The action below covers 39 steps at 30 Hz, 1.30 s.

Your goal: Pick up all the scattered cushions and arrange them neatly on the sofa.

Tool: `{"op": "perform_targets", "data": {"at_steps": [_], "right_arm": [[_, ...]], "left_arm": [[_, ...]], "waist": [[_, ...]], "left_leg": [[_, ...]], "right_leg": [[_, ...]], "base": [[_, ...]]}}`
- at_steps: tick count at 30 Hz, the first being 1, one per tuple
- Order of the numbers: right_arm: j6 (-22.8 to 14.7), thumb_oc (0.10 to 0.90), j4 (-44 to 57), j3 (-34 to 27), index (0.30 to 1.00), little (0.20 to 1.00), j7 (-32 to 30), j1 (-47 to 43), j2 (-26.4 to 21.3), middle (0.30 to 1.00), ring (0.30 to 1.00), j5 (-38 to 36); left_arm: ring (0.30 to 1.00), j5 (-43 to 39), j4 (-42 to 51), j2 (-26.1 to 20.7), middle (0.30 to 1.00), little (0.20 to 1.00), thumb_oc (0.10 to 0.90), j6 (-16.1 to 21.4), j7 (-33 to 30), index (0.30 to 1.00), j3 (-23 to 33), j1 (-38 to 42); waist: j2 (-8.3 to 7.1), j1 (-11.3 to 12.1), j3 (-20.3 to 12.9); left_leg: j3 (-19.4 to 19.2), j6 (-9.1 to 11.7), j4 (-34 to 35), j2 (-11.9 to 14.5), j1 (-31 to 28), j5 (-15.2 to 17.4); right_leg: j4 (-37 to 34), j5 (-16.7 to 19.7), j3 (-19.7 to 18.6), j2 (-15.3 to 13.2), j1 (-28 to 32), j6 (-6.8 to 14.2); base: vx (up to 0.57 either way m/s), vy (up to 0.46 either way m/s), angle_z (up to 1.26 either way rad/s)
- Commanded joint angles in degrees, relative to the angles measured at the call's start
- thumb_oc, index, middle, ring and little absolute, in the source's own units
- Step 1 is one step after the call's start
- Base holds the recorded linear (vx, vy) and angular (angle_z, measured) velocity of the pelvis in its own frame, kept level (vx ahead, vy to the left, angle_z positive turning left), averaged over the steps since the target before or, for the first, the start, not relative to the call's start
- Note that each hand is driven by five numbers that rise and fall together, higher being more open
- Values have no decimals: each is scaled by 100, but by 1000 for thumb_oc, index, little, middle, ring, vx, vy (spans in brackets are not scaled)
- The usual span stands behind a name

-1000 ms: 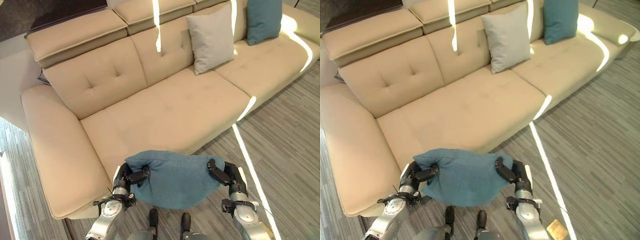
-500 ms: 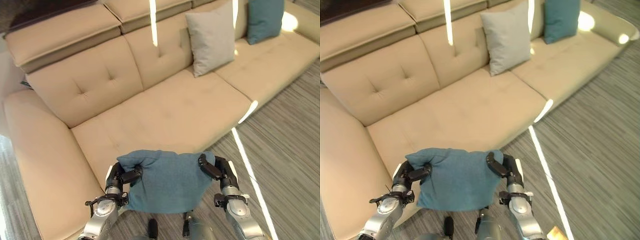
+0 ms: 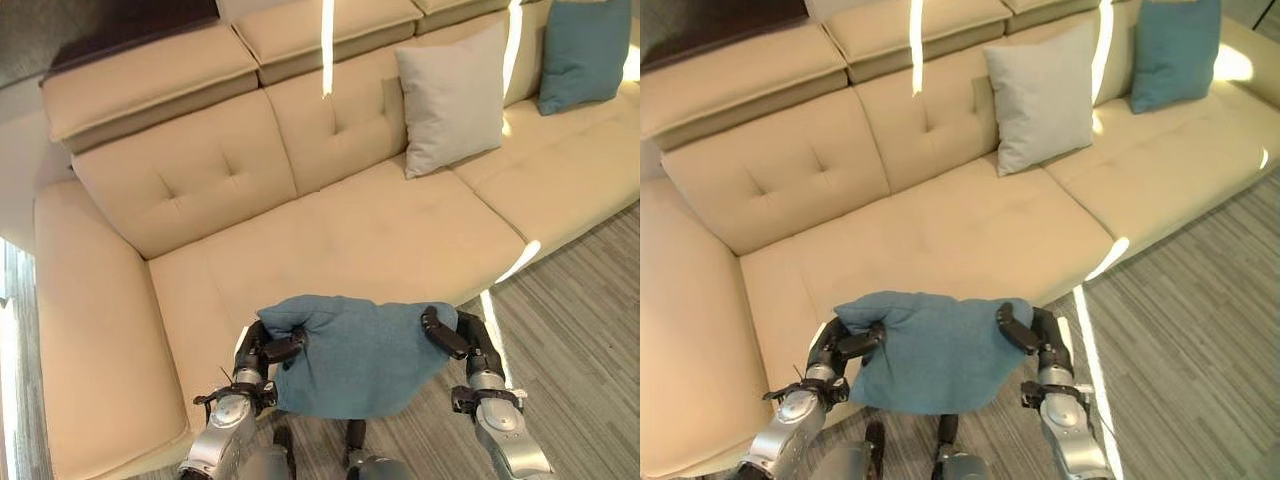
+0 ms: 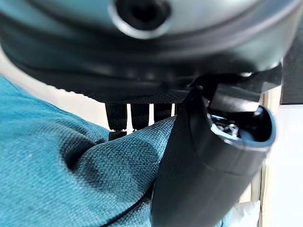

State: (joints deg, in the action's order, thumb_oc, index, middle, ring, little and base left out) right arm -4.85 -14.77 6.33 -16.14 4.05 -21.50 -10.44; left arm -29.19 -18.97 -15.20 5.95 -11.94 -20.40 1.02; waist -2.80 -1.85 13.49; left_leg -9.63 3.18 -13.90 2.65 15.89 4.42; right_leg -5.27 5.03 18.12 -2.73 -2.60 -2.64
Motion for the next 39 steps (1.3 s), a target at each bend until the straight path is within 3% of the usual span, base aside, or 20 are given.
{"op": "perform_targets", "data": {"at_steps": [1, 2, 6, 7, 8, 12, 16, 17, 18, 20, 24, 27, 29, 35, 38, 39], "right_arm": [[-728, 400, 945, 171, 300, 300, 66, -406, 158, 300, 300, -10], [-711, 400, 949, 210, 300, 300, 96, -397, 198, 300, 300, 72], [-663, 400, 925, 246, 300, 300, 176, -403, 254, 300, 300, 172], [-648, 400, 902, 268, 300, 300, 206, -479, 275, 300, 300, 241], [-648, 400, 902, 269, 300, 300, 206, -480, 275, 300, 300, 241], [-654, 400, 850, 332, 300, 300, 264, -606, 350, 300, 300, 254], [-651, 400, 859, 229, 300, 300, 274, -549, 369, 300, 300, 314], [-661, 400, 868, 206, 300, 300, 247, -551, 373, 300, 300, 320], [-676, 400, 886, 150, 300, 300, 205, -517, 365, 300, 300, 328], [-673, 400, 878, 130, 300, 300, 188, -522, 323, 300, 300, 367], [-679, 400, 864, 136, 300, 300, 214, -531, 290, 300, 300, 394], [-656, 400, 860, 129, 300, 300, 260, -477, 236, 300, 300, 404], [-669, 400, 942, 99, 300, 300, 244, -428, 178, 300, 300, 404], [-748, 400, 1111, 48, 300, 300, 173, -511, 42, 300, 300, 331], [-803, 400, 1214, 32, 300, 300, 65, -763, -85, 300, 300, 285], [-809, 400, 1264, 56, 300, 300, 6, -957, -116, 300, 300, 257]], "left_arm": [[300, 80, 906, 7, 300, 300, 400, 678, 301, 300, -123, 580], [300, 85, 923, -17, 300, 300, 400, 656, 267, 300, -95, 520], [300, 104, 998, -73, 300, 300, 400, 649, 250, 300, -40, 459], [300, 115, 1040, -139, 300, 300, 400, 641, 248, 300, 38, 436], [300, 115, 1041, -140, 300, 300, 400, 640, 248, 300, 38, 436], [300, 121, 1111, -249, 300, 300, 400, 680, 189, 300, 138, 373], [300, 75, 1162, -234, 300, 300, 400, 733, 244, 300, 211, 290], [300, 71, 1164, -219, 300, 300, 400, 737, 251, 300, 207, 292], [300, 41, 1149, -180, 300, 300, 400, 762, 245, 300, 189, 306], [300, 50, 1118, -161, 300, 300, 400, 797, 244, 300, 192, 331], [300, 152, 1113, -224, 300, 300, 400, 790, 243, 300, 242, 271], [300, 154, 1184, -194, 300, 300, 400, 765, 238, 300, 287, 178], [300, 159, 1217, -138, 300, 300, 400, 764, 193, 300, 285, 220], [300, 189, 1276, -58, 300, 300, 400, 824, 67, 300, 200, 569], [300, 218, 1314, 9, 300, 300, 400, 897, -47, 300, 92, 960], [300, 250, 1310, 35, 300, 300, 400, 943, -112, 300, 20, 1232]], "waist": [[34, 103, -595], [31, 137, -657], [-18, 194, -697], [12, 242, -716], [9, 244, -716], [133, 251, -592], [159, 236, -622], [140, 214, -622], [85, 142, -619], [66, 95, -605], [-3, 106, -677], [-25, 126, -782], [-2, 91, -841], [74, -23, -843], [88, -114, -778], [116, -186, -782]], "left_leg": [[-352, -113, 277, 19, -368, -220], [-161, -189, 431, -128, -535, -152], [-130, -322, 668, -236, -840, -58], [-109, -434, 803, -299, -1014, 11], [-113, -436, 807, -303, -1016, 9], [107, -564, 983, -301, -1236, -18], [448, -492, 1146, -333, -1408, -12], [539, -476, 1152, -349, -1427, 4], [757, -439, 1159, -418, -1460, 16], [963, -389, 1183, -414, -1510, 38], [1031, -315, 1230, -383, -1585, 76], [1117, -200, 1295, -286, -1645, 37], [1196, -44, 1399, -127, -1688, -48], [1205, 158, 1341, 56, -1573, -130], [912, 182, 1064, 95, -1339, -147], [542, 167, 1066, 145, -1276, -178]], "right_leg": [[274, -905, -21, -185, 481, 850], [495, -1006, -8, -214, 520, 868], [1017, -1107, -34, -310, 494, 956], [1584, -1087, -27, -479, 320, 1129], [1597, -1094, -32, -484, 312, 1131], [2755, -832, -237, -639, -274, 1386], [2041, -957, -723, -566, -340, 1250], [1725, -885, -936, -550, -380, 1249], [1286, -705, -1459, -476, -501, 1292], [1079, -500, -1664, -470, -570, 1370], [736, -385, -1437, -549, -355, 1356], [446, -387, -1313, -451, -101, 1280], [215, -432, -1128, -341, 118, 1212], [33, -583, -777, -246, 305, 1092], [27, -668, -564, -293, 353, 1058], [27, -683, -466, -312, 374, 1043]], "base": [[199, 126, 59], [212, 143, 32], [158, 113, 3], [138, 143, 12], [118, 149, 5], [54, 80, 11], [101, -53, 54], [135, -150, 58], [109, -114, 54], [113, -167, 79], [97, -157, 65], [106, -162, 23], [140, -251, 25], [75, -152, 35], [18, -45, 55], [23, -4, 33]]}}
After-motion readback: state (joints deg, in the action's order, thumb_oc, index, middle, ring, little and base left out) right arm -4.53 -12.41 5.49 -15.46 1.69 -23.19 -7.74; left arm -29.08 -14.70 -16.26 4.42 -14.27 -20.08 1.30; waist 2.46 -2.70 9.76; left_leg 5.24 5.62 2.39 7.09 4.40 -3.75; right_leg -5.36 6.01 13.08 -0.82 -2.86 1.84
